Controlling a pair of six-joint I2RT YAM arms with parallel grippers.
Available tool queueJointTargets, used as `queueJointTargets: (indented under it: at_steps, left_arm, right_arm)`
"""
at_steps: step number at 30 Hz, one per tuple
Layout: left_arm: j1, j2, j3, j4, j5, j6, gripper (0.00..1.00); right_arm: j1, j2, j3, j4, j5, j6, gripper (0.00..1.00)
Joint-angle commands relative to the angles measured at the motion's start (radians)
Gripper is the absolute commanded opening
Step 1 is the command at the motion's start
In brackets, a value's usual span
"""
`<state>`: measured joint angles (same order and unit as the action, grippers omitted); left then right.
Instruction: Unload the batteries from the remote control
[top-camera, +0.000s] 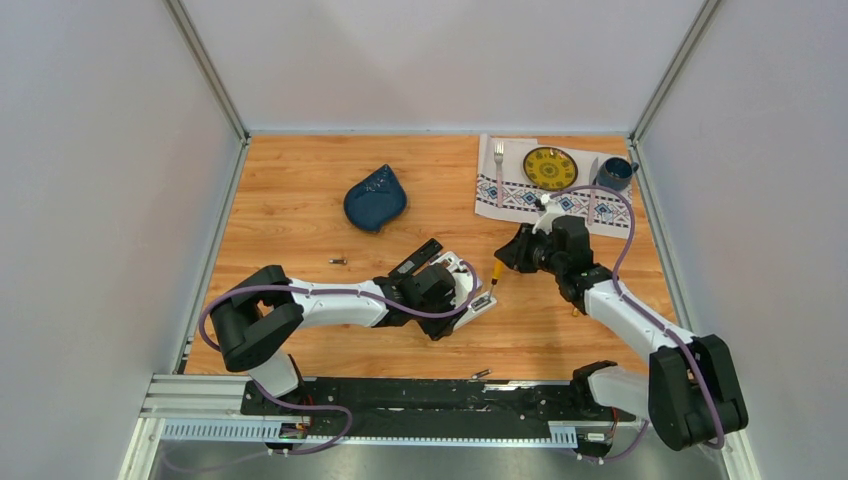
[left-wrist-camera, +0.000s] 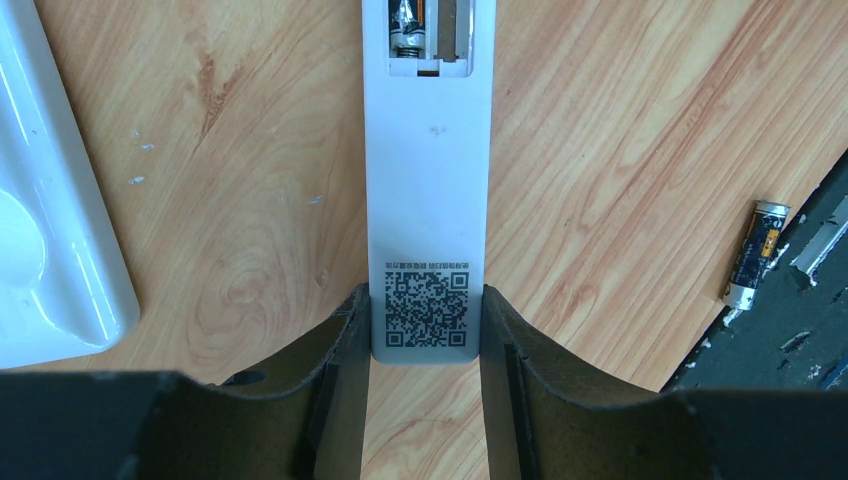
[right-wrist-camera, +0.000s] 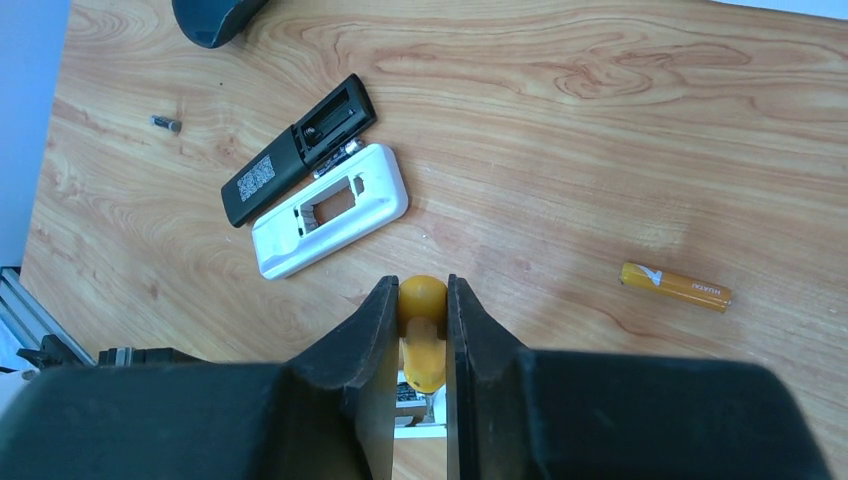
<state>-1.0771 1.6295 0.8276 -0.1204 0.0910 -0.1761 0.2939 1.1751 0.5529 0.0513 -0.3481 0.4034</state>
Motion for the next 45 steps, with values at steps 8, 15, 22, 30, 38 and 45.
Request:
queueJointTargets:
  at_steps: [8,15,22,30,38,45]
  left_arm:
    - [-0.004,0.047,-0.016,-0.055,0.058,-0.020,0.00]
    - [-0.004,0.047,-0.016,-0.058,0.055,-0.020,0.00]
    - [-0.004,0.050,-0.016,-0.059,0.059,-0.020,0.00]
    - [-0.004,0.052,-0.013,-0.061,0.059,-0.017,0.00]
    - [-0.004,0.055,-0.012,-0.053,0.064,-0.023,0.00]
    - [-0.004,0.063,-0.012,-0.050,0.067,-0.023,0.00]
  right_arm:
    - [0.008,-0.083,-0.005,0.042,0.054,-0.001,0.00]
    - [0.008,-0.061,-0.013,0.030,0.054,-0.008,0.00]
    - [0.008,-0.071,-0.022,0.009,0.089,-0.023,0.00]
    - [0.010,-0.048,-0.030,0.024,0.067,-0.017,0.00]
    - [0.028,-0.069,-0.070,0.044,0.047,0.003,0.00]
    - [0.037,-0.057,-0.105,0.123,0.011,0.049,0.00]
